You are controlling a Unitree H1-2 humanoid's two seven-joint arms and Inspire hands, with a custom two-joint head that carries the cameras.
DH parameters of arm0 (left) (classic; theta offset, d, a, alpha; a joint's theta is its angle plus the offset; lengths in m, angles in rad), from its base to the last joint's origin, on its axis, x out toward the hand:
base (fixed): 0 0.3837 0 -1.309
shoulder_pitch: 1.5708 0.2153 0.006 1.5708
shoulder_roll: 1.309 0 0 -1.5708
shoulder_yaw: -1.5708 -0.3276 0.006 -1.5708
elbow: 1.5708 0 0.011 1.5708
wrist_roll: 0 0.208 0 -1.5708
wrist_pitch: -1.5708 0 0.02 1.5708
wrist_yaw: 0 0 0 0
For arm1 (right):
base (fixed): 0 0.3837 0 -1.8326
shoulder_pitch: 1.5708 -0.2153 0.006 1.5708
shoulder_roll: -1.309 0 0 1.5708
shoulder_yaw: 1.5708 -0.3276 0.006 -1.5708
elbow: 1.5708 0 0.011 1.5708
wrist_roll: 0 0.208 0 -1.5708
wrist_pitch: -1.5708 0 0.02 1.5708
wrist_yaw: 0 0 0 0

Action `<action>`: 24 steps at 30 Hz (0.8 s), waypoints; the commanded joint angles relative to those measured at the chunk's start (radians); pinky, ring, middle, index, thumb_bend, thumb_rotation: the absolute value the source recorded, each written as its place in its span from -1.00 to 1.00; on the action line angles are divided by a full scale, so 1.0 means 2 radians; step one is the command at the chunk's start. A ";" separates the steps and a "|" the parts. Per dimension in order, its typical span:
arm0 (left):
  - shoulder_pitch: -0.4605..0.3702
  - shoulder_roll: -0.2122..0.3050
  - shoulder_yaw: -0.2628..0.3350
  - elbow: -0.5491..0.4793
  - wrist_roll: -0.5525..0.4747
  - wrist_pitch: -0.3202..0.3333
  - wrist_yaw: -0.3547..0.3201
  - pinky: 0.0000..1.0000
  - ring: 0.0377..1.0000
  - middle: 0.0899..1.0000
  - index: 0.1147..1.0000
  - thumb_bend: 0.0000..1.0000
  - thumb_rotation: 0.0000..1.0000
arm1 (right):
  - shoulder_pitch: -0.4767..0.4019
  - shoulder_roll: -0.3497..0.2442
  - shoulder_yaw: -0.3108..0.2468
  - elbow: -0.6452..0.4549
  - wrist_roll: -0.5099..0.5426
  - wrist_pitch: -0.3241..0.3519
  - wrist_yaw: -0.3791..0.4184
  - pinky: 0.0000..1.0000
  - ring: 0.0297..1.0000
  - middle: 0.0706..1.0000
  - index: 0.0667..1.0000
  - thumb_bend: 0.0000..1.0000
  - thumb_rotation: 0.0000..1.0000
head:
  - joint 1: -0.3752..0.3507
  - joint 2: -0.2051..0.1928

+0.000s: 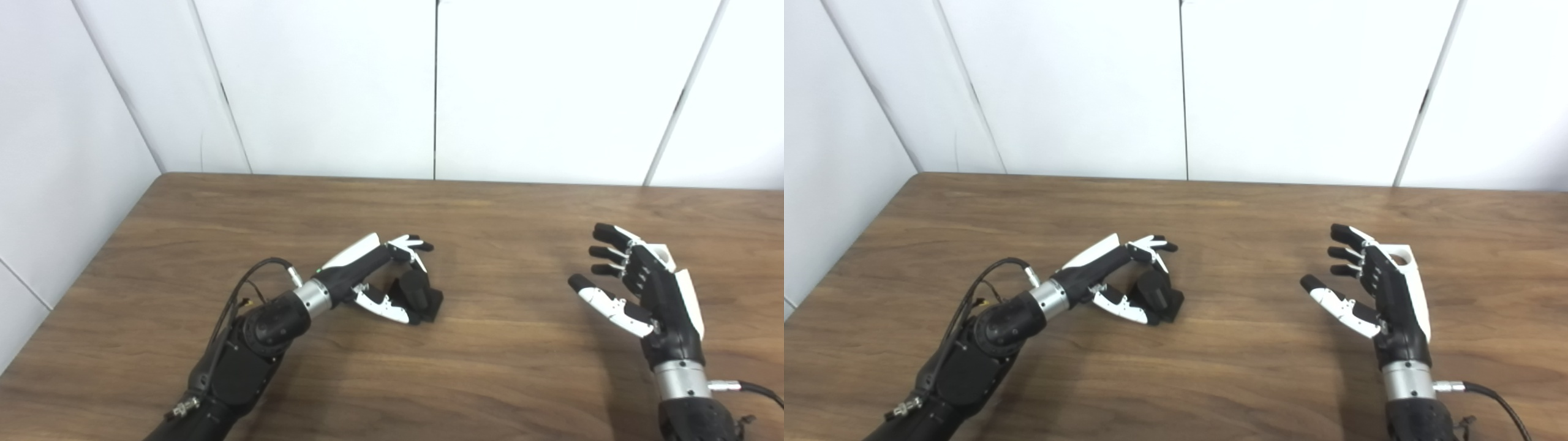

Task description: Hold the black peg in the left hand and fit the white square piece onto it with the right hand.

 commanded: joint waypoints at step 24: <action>0.001 -0.016 -0.040 -0.004 0.006 -0.015 -0.035 0.81 1.00 0.83 -0.15 0.04 -0.84 | -0.014 -0.005 -0.005 -0.038 -0.007 0.001 -0.003 0.32 0.48 0.60 0.55 0.42 -0.35 | -0.020 0.011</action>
